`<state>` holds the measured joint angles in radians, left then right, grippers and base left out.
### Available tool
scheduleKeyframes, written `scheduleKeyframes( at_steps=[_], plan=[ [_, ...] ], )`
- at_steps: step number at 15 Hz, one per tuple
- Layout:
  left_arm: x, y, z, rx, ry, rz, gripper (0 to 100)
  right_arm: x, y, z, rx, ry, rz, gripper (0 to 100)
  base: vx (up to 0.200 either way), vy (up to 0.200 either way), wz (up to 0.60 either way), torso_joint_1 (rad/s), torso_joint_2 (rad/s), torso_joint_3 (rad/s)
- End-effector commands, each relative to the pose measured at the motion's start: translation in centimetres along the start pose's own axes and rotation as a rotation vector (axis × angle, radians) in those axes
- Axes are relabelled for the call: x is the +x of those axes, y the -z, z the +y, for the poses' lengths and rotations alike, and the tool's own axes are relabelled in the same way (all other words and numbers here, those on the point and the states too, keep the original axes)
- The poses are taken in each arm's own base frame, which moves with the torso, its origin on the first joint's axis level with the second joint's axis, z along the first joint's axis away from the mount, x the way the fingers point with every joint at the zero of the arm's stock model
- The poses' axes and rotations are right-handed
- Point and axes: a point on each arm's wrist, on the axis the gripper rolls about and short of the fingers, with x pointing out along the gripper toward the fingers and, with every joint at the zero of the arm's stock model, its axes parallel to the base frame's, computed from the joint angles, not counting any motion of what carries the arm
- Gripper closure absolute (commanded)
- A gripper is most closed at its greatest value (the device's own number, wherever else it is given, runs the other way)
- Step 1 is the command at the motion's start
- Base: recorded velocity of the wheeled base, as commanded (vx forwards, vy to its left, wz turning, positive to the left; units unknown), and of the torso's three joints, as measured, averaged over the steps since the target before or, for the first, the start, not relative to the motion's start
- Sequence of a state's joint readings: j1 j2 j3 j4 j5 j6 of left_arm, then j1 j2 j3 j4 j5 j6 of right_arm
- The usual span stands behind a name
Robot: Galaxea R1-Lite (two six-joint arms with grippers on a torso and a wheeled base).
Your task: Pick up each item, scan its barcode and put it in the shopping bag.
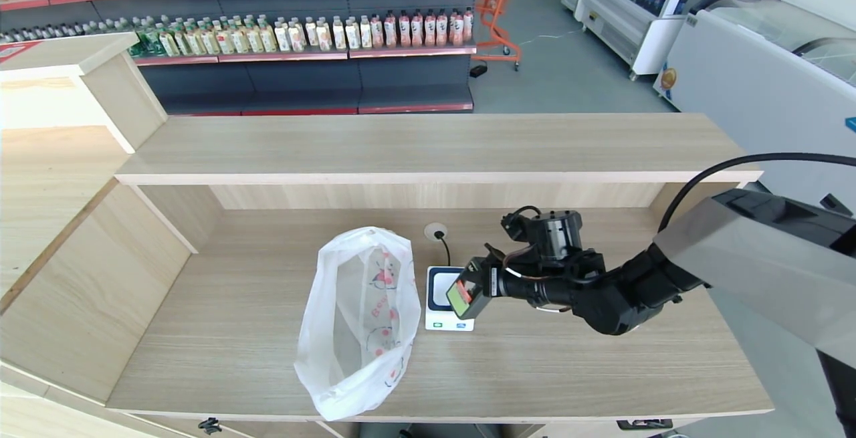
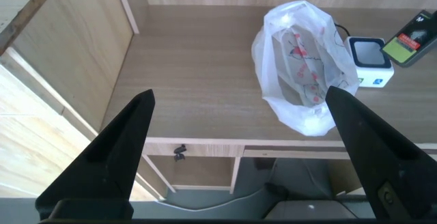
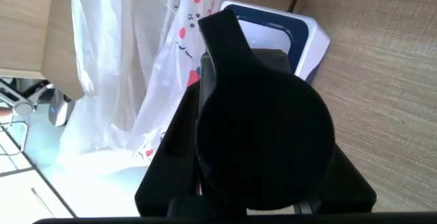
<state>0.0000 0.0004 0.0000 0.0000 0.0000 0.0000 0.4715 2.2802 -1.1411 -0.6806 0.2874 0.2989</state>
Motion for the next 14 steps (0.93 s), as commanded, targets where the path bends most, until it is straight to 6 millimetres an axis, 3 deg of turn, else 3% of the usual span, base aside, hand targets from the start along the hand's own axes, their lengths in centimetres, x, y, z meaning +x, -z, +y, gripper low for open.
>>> scheduleKeyframes(
  at_steps=[1, 7, 14],
  plan=[
    [0.0, 0.0, 0.0, 0.000, 0.000, 0.001, 0, 0.9, 0.4, -0.1, 0.000, -0.001, 0.007, 100, 0.000, 0.000, 0.00, 0.000, 0.00, 0.000],
    [0.0, 0.0, 0.0, 0.000, 0.000, 0.001, 0, 3.3, 0.3, 0.4, -0.020, 0.008, -0.025, 100, 0.000, 0.000, 0.00, 0.000, 0.00, 0.000],
    [0.0, 0.0, 0.0, 0.000, 0.000, 0.001, 0, 4.2, 1.2, -0.1, -0.030, 0.051, -0.016, 100, 0.000, 0.000, 0.00, 0.000, 0.00, 0.000]
  ],
)
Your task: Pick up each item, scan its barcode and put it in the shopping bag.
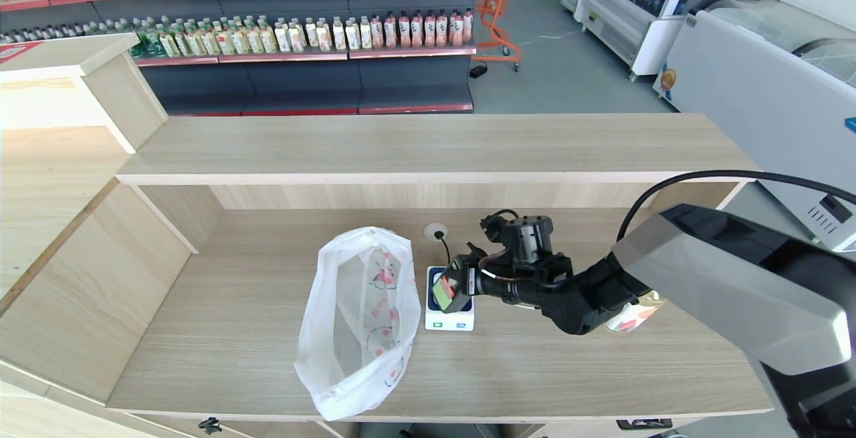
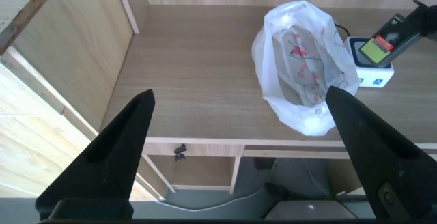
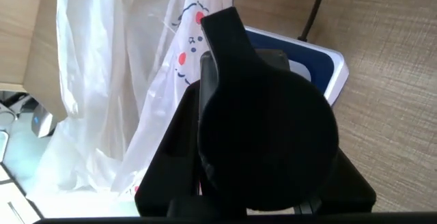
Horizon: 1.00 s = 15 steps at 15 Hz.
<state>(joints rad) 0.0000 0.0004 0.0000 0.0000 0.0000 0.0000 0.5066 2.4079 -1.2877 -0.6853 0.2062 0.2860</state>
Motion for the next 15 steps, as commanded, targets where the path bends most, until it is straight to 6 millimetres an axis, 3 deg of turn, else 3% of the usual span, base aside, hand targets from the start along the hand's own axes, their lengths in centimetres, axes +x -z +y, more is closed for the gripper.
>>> scheduleKeyframes(
  at_steps=[1, 3, 4, 6, 8, 9, 10, 11, 15],
  plan=[
    [0.0, 0.0, 0.0, 0.000, 0.000, 0.001, 0, 0.2, 0.4, -0.2, 0.003, 0.008, 0.014, 100, 0.000, 0.000, 0.00, 0.000, 0.00, 0.000],
    [0.0, 0.0, 0.0, 0.000, 0.000, 0.001, 0, -0.4, -0.5, 0.3, -0.001, -0.006, -0.007, 100, 0.000, 0.000, 0.00, 0.000, 0.00, 0.000],
    [0.0, 0.0, 0.0, 0.000, 0.000, 0.001, 0, -1.6, -2.2, 1.1, -0.003, -0.022, -0.046, 100, 0.000, 0.000, 0.00, 0.000, 0.00, 0.000],
    [0.0, 0.0, 0.0, 0.000, 0.000, 0.001, 0, -6.1, -5.8, 3.6, 0.019, -0.072, -0.133, 100, 0.000, 0.000, 0.00, 0.000, 0.00, 0.000],
    [0.0, 0.0, 0.0, 0.000, 0.000, 0.001, 0, -10.1, -7.3, 4.8, 0.006, -0.112, -0.168, 100, 0.000, 0.000, 0.00, 0.000, 0.00, 0.000],
    [0.0, 0.0, 0.0, 0.000, 0.000, 0.001, 0, -10.1, -7.3, 4.8, 0.006, -0.112, -0.168, 100, 0.000, 0.000, 0.00, 0.000, 0.00, 0.000],
    [0.0, 0.0, 0.0, 0.000, 0.000, 0.001, 0, -14.8, -7.6, 5.9, -0.041, -0.122, -0.172, 100, 0.000, 0.000, 0.00, 0.000, 0.00, 0.000],
    [0.0, 0.0, 0.0, 0.000, 0.000, 0.001, 0, -14.9, -7.4, 6.1, -0.057, -0.121, -0.154, 100, 0.000, 0.000, 0.00, 0.000, 0.00, 0.000],
    [0.0, 0.0, 0.0, 0.000, 0.000, 0.001, 0, -10.2, -5.9, 7.1, -0.083, -0.224, -0.065, 100, 0.000, 0.000, 0.00, 0.000, 0.00, 0.000]
  ],
)
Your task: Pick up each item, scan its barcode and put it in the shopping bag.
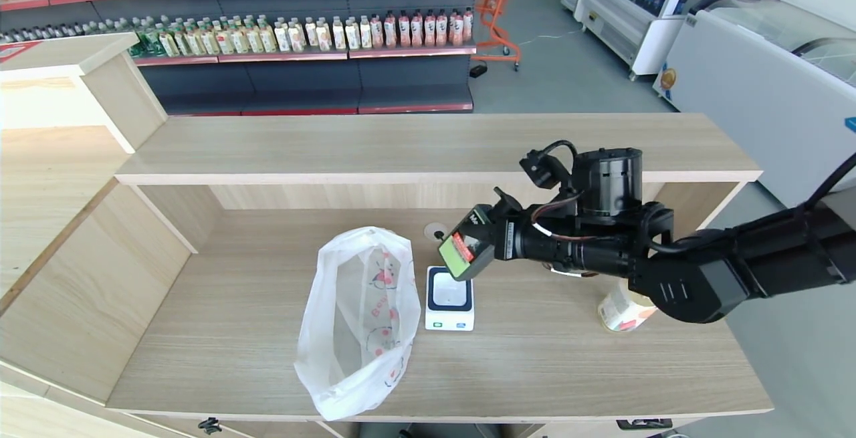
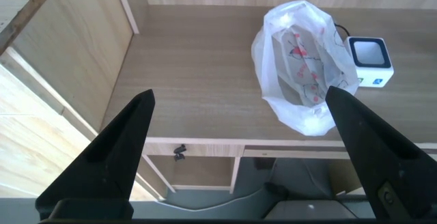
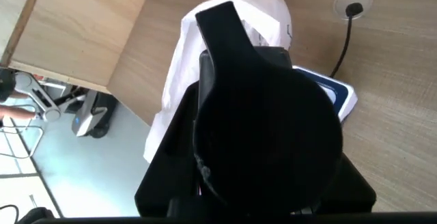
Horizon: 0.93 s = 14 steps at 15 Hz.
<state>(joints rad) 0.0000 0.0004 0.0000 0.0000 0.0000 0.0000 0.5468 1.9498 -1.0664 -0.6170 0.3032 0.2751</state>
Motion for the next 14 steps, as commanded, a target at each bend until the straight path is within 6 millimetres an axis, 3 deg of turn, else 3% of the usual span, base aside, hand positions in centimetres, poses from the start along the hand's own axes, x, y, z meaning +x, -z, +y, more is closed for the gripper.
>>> scheduleKeyframes(
  at_steps=[1, 5, 10, 14],
  plan=[
    [0.0, 0.0, 0.0, 0.000, 0.000, 0.001, 0, 3.9, 2.4, -0.5, 0.008, -0.075, 0.092, 100, 0.000, 0.000, 0.00, 0.000, 0.00, 0.000],
    [0.0, 0.0, 0.0, 0.000, 0.000, 0.001, 0, 7.9, 5.0, -1.5, -0.027, -0.078, 0.163, 100, 0.000, 0.000, 0.00, 0.000, 0.00, 0.000],
    [0.0, 0.0, 0.0, 0.000, 0.000, 0.001, 0, 12.9, 8.0, 0.1, -0.361, -0.208, 0.171, 100, 0.000, 0.000, 0.00, 0.000, 0.00, 0.000],
    [0.0, 0.0, 0.0, 0.000, 0.000, 0.001, 0, 14.2, 10.0, -0.7, -0.538, -0.279, 0.188, 100, 0.000, 0.000, 0.00, 0.000, 0.00, 0.000]
  ],
)
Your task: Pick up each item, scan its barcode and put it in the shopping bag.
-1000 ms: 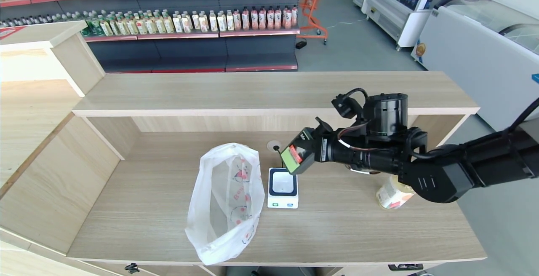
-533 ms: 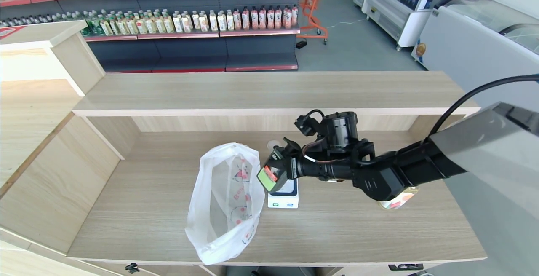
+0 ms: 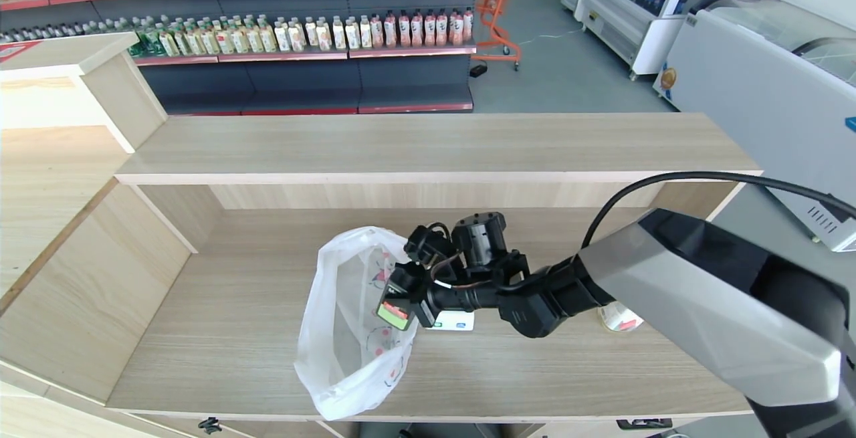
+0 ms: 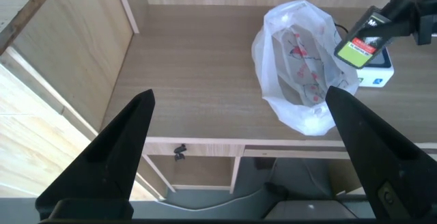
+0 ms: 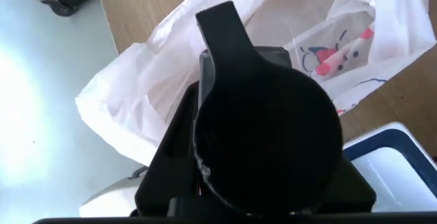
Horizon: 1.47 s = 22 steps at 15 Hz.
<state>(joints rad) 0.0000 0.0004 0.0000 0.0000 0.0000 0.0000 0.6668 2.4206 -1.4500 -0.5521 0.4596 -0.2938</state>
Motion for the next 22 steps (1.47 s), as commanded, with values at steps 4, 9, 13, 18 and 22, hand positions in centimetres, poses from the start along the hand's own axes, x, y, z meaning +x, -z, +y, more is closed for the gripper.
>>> scheduleKeyframes(
  at_steps=[4, 9, 13, 18, 22],
  plan=[
    [0.0, 0.0, 0.0, 0.000, 0.000, 0.001, 0, 3.0, 3.1, -0.5, -0.090, -0.010, 0.020, 100, 0.000, 0.000, 0.00, 0.000, 0.00, 0.000],
    [0.0, 0.0, 0.0, 0.000, 0.000, 0.001, 0, 3.9, 4.0, -0.9, -0.098, 0.000, 0.005, 100, 0.000, 0.000, 0.00, 0.000, 0.00, 0.000],
    [0.0, 0.0, 0.0, 0.000, 0.000, 0.001, 0, 4.3, 4.8, -0.9, -0.099, 0.006, -0.001, 0, 0.000, 0.000, 0.00, 0.000, 0.00, 0.000],
    [0.0, 0.0, 0.0, 0.000, 0.000, 0.001, 0, 1.2, -0.5, -1.3, 0.083, 0.033, -0.097, 0, 0.000, 0.000, 0.00, 0.000, 0.00, 0.000],
    [0.0, 0.0, 0.0, 0.000, 0.000, 0.001, 0, -11.5, -5.2, -2.4, 0.462, 0.175, -0.137, 0, 0.000, 0.000, 0.00, 0.000, 0.00, 0.000]
  ],
)
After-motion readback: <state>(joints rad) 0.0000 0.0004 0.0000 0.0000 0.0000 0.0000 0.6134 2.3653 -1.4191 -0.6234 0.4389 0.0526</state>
